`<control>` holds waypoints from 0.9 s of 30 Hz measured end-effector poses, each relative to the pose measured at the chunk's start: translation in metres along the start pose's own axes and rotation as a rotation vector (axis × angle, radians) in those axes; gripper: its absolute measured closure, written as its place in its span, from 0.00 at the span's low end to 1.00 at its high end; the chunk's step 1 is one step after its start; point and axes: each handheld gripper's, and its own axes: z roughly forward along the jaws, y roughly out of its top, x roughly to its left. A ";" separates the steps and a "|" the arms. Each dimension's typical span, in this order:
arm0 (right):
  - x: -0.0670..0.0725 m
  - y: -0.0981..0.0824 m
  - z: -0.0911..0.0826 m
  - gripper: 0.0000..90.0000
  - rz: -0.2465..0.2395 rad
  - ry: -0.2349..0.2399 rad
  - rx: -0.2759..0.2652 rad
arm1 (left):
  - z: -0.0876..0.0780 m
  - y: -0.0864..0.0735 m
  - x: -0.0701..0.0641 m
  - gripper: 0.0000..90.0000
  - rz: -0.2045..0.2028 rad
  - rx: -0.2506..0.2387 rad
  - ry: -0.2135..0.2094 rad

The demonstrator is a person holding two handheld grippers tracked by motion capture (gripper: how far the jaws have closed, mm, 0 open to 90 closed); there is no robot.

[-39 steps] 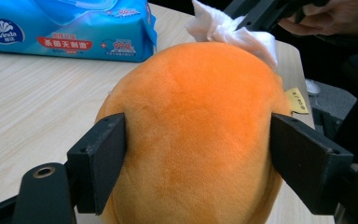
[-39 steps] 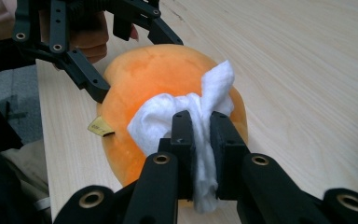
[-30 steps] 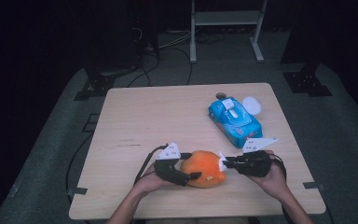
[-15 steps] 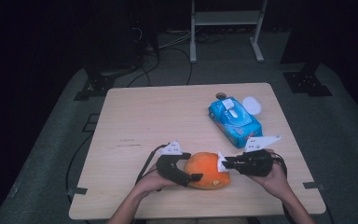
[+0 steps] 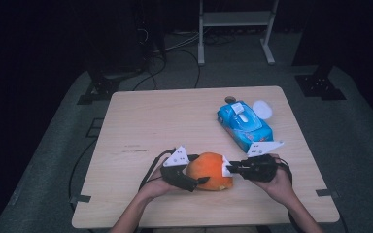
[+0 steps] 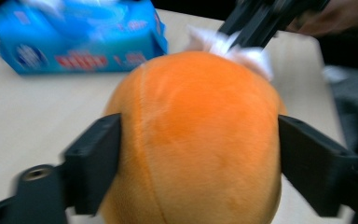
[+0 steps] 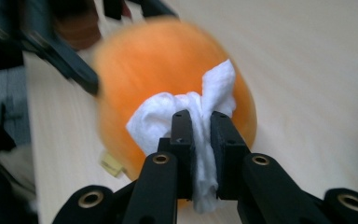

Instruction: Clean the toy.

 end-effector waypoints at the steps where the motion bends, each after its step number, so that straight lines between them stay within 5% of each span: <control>1: -0.004 -0.004 0.003 0.89 0.030 0.025 -0.001 | 0.000 -0.002 0.003 0.14 -0.040 -0.012 -0.009; 2: -0.006 -0.005 0.004 0.89 0.044 0.036 -0.005 | -0.001 -0.003 0.005 0.12 -0.058 -0.007 -0.001; 4: -0.003 -0.002 0.000 0.89 0.010 -0.013 0.008 | -0.003 -0.002 0.007 0.11 -0.069 0.001 0.007; 7: 0.002 0.000 0.001 0.89 0.004 -0.023 -0.002 | -0.001 0.000 0.001 0.22 -0.032 -0.004 0.030; 12: 0.024 0.016 0.001 0.89 -0.077 0.000 -0.037 | 0.003 0.008 -0.009 0.21 0.033 0.022 0.043; 17: 0.013 0.006 0.001 0.89 -0.031 0.019 -0.022 | -0.002 0.002 0.003 0.07 -0.069 0.028 0.010; 19: 0.011 0.005 -0.001 0.89 -0.023 0.012 -0.024 | 0.000 -0.001 0.004 0.07 -0.079 0.049 -0.005; 23: 0.019 0.011 -0.001 0.89 -0.046 -0.008 -0.038 | 0.000 0.005 -0.002 0.24 -0.026 0.051 0.019; 25: 0.032 0.019 -0.001 0.89 -0.083 0.034 -0.067 | 0.003 0.012 -0.010 0.26 0.016 0.047 0.026; 27: 0.041 0.025 0.000 0.89 -0.134 0.014 -0.055 | 0.005 0.015 -0.015 0.25 0.050 0.060 0.045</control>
